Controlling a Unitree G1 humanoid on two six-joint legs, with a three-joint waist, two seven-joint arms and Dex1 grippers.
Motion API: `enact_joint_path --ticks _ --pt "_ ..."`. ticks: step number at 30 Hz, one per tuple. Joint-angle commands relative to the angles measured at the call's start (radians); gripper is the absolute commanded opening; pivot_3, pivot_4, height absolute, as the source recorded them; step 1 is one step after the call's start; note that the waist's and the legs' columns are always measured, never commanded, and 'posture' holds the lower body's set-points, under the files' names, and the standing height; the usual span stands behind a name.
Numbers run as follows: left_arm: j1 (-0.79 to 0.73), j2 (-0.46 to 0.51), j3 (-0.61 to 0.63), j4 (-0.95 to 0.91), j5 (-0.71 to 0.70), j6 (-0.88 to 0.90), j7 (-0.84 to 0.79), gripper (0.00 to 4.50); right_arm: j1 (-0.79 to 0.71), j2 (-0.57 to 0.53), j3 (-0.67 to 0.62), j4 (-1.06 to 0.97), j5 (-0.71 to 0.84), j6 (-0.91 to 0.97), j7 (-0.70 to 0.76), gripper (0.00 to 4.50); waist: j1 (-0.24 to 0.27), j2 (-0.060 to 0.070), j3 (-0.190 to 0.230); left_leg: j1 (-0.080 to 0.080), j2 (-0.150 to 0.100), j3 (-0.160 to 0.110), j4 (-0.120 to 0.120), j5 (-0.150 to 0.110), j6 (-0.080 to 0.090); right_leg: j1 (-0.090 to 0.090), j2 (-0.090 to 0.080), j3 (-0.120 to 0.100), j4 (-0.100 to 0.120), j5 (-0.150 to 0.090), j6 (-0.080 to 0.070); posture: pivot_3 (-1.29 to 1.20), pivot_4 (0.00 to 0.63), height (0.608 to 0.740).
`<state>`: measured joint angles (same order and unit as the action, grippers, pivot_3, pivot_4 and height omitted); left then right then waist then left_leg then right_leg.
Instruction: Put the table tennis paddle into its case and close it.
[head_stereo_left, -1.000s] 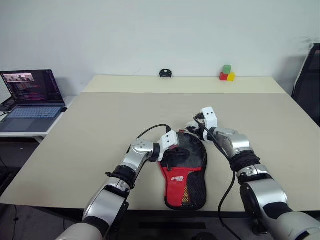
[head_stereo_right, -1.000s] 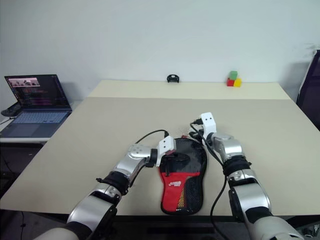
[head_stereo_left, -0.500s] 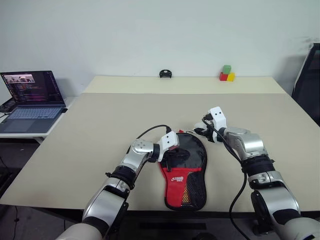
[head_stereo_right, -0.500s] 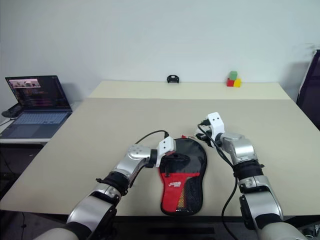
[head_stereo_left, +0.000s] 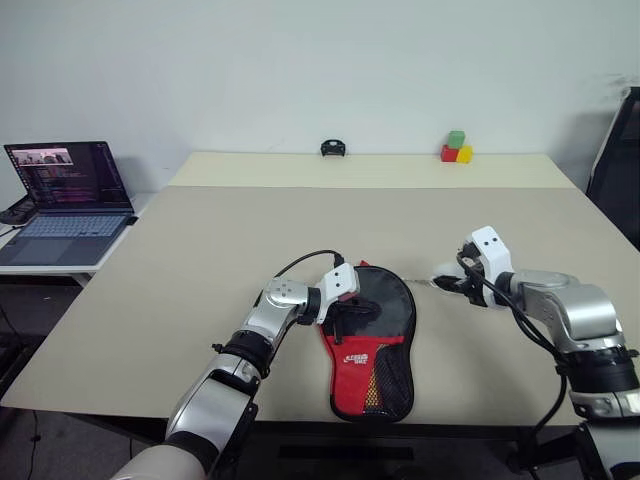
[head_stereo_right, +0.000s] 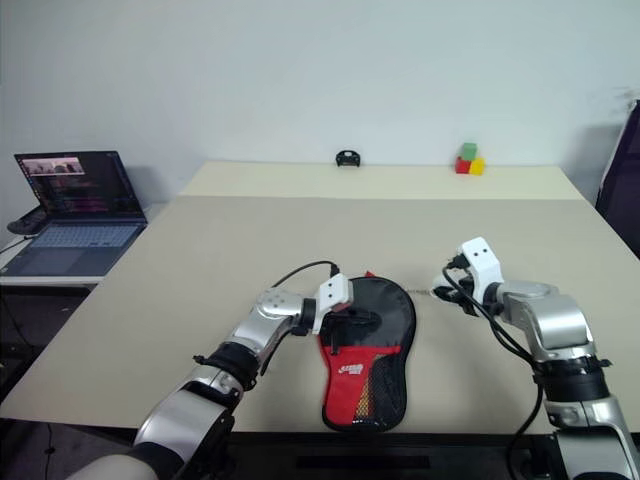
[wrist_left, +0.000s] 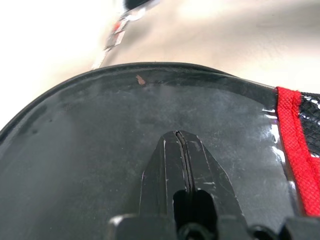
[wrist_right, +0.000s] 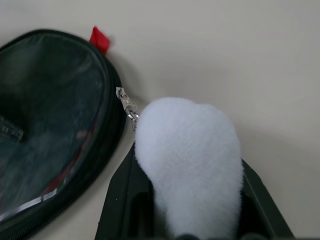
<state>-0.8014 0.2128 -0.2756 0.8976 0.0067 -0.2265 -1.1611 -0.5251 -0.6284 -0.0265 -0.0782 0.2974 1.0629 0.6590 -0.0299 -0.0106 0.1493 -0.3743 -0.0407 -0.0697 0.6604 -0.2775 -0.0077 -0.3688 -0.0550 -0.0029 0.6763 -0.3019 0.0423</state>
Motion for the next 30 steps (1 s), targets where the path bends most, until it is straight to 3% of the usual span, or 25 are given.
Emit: enact_joint_path --ticks 1,12,22,30 --pt "0.082 0.025 -0.085 0.139 0.098 0.042 -0.057 0.0 0.045 -0.056 -0.072 -0.152 0.066 0.082 0.023 0.95 0.0 0.001 -0.001 -0.001 0.0 0.0 0.0 0.0 0.0 0.0 0.0 -0.001 -0.001 0.0 0.0 0.0 0.15 0.74" --pt "0.075 0.009 -0.094 0.156 0.106 0.037 -0.084 0.0 0.301 -0.21 -0.241 -0.469 0.287 0.293 0.095 0.95 0.011 0.004 -0.006 -0.006 0.0 -0.006 0.0 -0.001 0.002 0.003 0.0 -0.008 -0.011 0.0 0.0 0.0 0.15 0.74" --pt "0.076 0.006 -0.108 0.16 0.113 0.031 -0.098 0.0 0.58 -0.242 -0.296 -0.706 0.47 0.315 0.138 0.83 0.032 0.003 -0.01 -0.005 0.0 -0.007 -0.001 -0.007 0.007 0.01 0.0 -0.01 -0.021 -0.001 0.002 0.0 0.15 0.74" --pt "0.074 0.0 -0.123 0.162 0.115 0.028 -0.11 0.0 0.68 -0.196 -0.292 -0.8 0.563 0.315 0.093 0.83 0.041 0.002 -0.013 -0.004 0.0 -0.01 -0.001 -0.011 0.009 0.016 0.0 -0.014 -0.031 -0.002 0.003 0.0 0.15 0.74"
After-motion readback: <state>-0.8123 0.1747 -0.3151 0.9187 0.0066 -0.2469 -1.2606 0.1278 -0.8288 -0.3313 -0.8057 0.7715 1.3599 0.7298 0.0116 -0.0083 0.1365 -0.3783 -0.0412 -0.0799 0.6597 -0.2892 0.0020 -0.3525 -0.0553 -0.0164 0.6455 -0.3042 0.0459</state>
